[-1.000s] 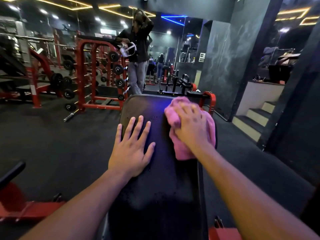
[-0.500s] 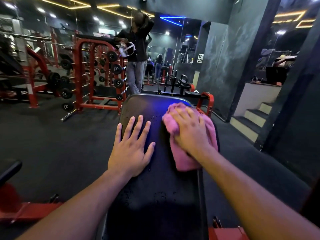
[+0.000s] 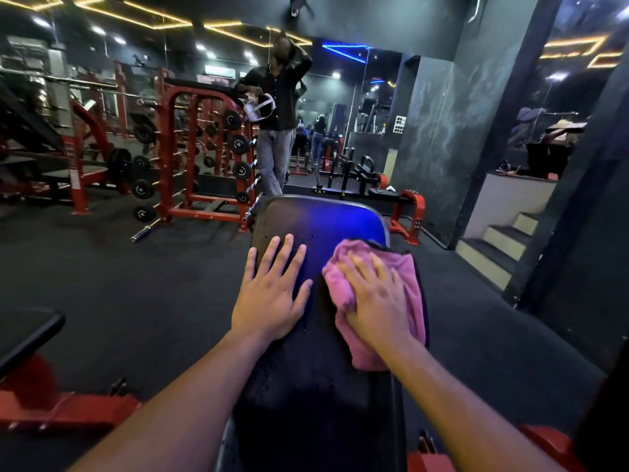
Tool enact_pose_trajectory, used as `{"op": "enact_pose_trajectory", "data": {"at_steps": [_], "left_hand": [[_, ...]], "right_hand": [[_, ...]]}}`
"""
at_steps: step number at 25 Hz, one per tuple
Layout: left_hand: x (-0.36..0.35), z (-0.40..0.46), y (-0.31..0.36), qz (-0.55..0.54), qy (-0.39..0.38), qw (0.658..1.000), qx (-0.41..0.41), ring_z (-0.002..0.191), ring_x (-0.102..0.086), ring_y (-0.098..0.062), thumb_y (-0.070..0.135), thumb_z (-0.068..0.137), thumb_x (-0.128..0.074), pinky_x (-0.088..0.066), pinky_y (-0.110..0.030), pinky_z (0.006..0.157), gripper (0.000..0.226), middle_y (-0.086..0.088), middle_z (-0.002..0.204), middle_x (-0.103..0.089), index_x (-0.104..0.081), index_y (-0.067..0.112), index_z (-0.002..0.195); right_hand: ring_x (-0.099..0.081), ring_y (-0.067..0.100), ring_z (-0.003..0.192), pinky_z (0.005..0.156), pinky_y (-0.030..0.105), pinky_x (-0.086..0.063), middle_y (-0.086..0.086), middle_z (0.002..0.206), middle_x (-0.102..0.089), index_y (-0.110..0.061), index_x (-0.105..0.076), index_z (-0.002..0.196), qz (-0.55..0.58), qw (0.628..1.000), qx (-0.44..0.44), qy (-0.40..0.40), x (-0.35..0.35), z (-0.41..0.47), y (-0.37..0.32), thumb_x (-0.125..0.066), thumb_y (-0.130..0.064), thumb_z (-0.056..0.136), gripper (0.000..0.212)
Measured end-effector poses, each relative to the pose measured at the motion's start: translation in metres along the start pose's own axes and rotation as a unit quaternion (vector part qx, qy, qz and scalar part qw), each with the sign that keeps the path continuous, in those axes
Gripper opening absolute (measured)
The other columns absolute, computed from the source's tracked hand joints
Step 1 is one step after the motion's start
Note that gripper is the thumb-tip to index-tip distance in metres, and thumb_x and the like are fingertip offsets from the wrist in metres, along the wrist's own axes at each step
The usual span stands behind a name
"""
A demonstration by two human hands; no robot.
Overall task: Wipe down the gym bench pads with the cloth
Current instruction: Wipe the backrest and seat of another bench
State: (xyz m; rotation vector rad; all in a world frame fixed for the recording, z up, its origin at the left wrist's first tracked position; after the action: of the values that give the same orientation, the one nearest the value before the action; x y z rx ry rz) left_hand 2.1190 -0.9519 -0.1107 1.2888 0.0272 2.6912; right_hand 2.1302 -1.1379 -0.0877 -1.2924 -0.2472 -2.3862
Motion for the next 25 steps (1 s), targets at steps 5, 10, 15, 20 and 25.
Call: {"op": "enact_pose_trajectory", "data": {"at_steps": [5, 10, 15, 20, 25], "left_hand": [[0.015, -0.043, 0.007, -0.065, -0.057, 0.996, -0.028, 0.16, 0.008, -0.012, 0.063, 0.101, -0.014, 0.007, -0.045, 0.13, 0.076, 0.008, 0.173, 0.002, -0.017, 0.024, 0.166], [0.006, -0.125, 0.012, 0.019, -0.039, 0.971, -0.233, 0.161, -0.012, -0.022, 0.057, 0.105, -0.041, -0.016, -0.051, 0.126, 0.07, -0.002, 0.173, -0.018, -0.031, 0.02, 0.163], [0.003, -0.125, 0.01, 0.017, -0.03, 0.966, -0.257, 0.161, -0.013, -0.024, 0.048, 0.102, -0.046, -0.017, -0.055, 0.125, 0.069, 0.001, 0.173, -0.02, -0.03, 0.02, 0.164], [0.0, -0.123, 0.007, 0.004, -0.037, 0.963, -0.269, 0.161, -0.013, -0.022, 0.043, 0.097, -0.048, -0.016, -0.056, 0.126, 0.073, 0.002, 0.173, -0.019, -0.028, 0.022, 0.164], [-0.002, -0.123, 0.006, 0.004, -0.039, 0.963, -0.268, 0.161, -0.012, -0.02, 0.042, 0.095, -0.051, -0.015, -0.055, 0.127, 0.075, 0.003, 0.173, -0.02, -0.03, 0.023, 0.164]], "right_hand": [[-0.04, 0.026, 0.146, 0.116, 0.052, -0.039, -0.002, 0.156, -0.047, -0.027, -0.052, 0.148, 0.015, 0.989, 0.105, -0.099, 0.009, -0.065, -0.003, -0.053, -0.021, 0.083, 0.066], [-0.051, 0.031, 0.13, 0.105, 0.05, -0.043, 0.001, 0.149, -0.055, -0.021, -0.056, 0.145, -0.027, 0.99, 0.131, 0.034, 0.053, 0.002, -0.009, -0.055, -0.026, 0.08, 0.065], [-0.043, 0.039, 0.135, 0.108, 0.068, -0.034, -0.003, 0.151, -0.049, -0.03, -0.051, 0.141, -0.062, 0.997, 0.035, 0.007, 0.024, 0.111, -0.029, -0.056, -0.032, 0.085, 0.056], [-0.051, 0.032, 0.121, 0.099, 0.055, -0.042, -0.001, 0.132, -0.058, -0.028, -0.056, 0.127, 0.0, 0.994, 0.108, -0.003, 0.005, 0.179, -0.119, -0.059, -0.029, 0.084, 0.043], [-0.052, 0.033, 0.128, 0.107, 0.051, -0.04, -0.003, 0.14, -0.06, -0.025, -0.064, 0.135, 0.01, 0.941, 0.337, -0.012, -0.011, 0.091, -0.13, -0.061, -0.031, 0.071, 0.064]]}}
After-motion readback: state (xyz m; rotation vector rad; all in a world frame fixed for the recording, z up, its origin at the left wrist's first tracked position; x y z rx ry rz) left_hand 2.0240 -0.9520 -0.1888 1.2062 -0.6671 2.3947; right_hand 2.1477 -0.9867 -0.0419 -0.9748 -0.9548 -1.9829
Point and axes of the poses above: each hand's wrist, its own z-axis towards the middle knuckle, its own x-axis out of the back of the hand, y = z × x, the point moved 7 cm from there along z, towards the middle knuckle
